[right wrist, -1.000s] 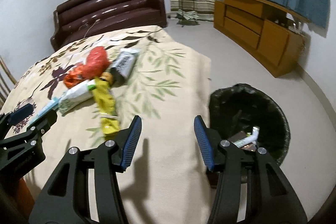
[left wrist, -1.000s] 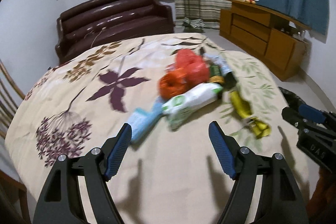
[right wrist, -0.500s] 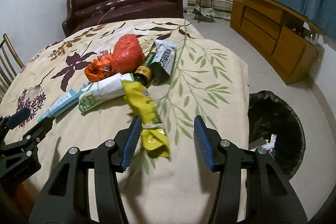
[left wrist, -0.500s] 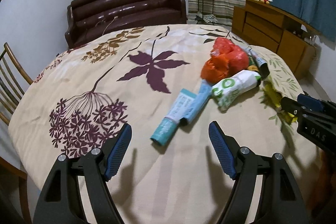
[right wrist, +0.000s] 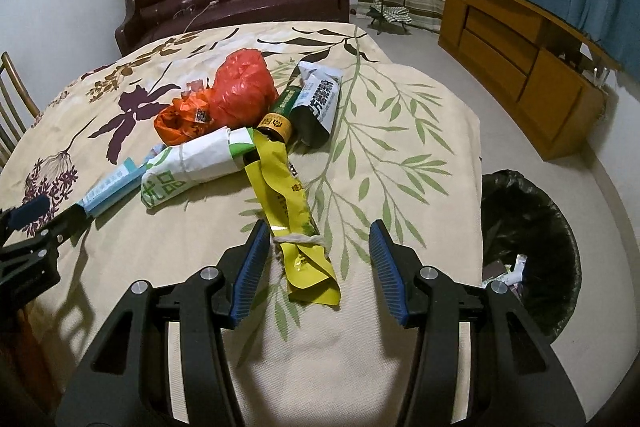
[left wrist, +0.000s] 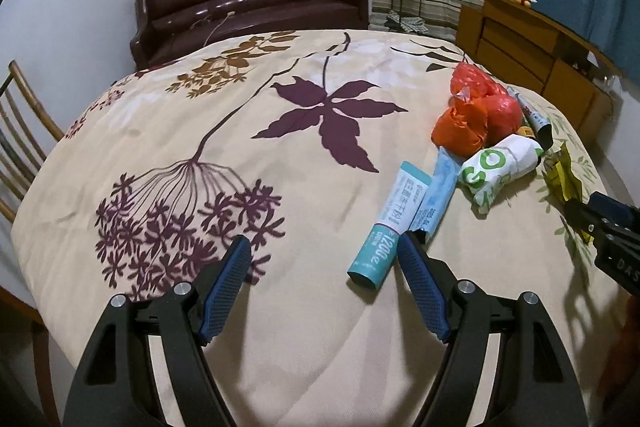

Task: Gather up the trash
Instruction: 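Move both open tools back toward the remaining trash on the table, then grasp the yellow wrapper with the right tool while the left tool grasps the teal toothpaste tube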

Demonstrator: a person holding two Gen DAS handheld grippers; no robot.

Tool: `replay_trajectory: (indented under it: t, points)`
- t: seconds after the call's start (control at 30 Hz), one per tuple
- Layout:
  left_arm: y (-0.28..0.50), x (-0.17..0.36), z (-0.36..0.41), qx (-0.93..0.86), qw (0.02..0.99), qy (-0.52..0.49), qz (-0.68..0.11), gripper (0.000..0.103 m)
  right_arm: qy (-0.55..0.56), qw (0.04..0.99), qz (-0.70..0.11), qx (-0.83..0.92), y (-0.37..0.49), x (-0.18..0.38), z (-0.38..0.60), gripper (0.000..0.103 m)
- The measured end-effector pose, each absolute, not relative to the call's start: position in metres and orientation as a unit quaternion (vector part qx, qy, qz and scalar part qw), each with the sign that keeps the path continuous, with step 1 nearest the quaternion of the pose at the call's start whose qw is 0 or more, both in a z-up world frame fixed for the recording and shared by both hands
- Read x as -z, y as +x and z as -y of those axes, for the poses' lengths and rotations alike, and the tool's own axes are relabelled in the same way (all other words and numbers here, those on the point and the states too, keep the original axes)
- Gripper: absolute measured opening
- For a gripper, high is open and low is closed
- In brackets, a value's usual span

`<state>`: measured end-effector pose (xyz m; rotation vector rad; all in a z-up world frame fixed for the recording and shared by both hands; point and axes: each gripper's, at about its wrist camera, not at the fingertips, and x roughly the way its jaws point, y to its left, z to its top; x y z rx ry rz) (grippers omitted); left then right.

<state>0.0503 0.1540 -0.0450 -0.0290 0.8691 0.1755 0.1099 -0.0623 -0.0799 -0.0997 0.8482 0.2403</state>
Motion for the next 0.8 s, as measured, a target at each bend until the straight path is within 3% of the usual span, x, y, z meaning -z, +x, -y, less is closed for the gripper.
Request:
replay_trajectory:
  t: [0.23,0.33,0.47,0.6,0.7,0.8]
  points:
    - [0.064,0.052,-0.149,-0.053,0.896,-0.005,-0.440,0.073,-0.048,0.902,-0.413,-0.116,0.111,0.081,0.062,0.051]
    - [0.069,0.052,-0.145,-0.045,0.898,0.006,-0.438,0.066,-0.049,0.902,-0.413,-0.115,0.111,0.081,0.062,0.050]
    - [0.069,0.051,-0.140,-0.025,0.900,0.011,-0.434,0.046,-0.048,0.902,-0.413,-0.115,0.112,0.081,0.062,0.048]
    - [0.065,0.050,-0.133,-0.006,0.904,0.024,-0.427,0.023,-0.050,0.902,-0.413,-0.114,0.112,0.081,0.063,0.037]
    - [0.064,0.050,-0.133,-0.008,0.905,0.027,-0.425,0.018,-0.051,0.902,-0.412,-0.114,0.111,0.081,0.063,0.026]
    - [0.062,0.050,-0.135,-0.007,0.905,0.022,-0.424,0.016,-0.054,0.902,-0.412,-0.115,0.110,0.082,0.064,0.025]
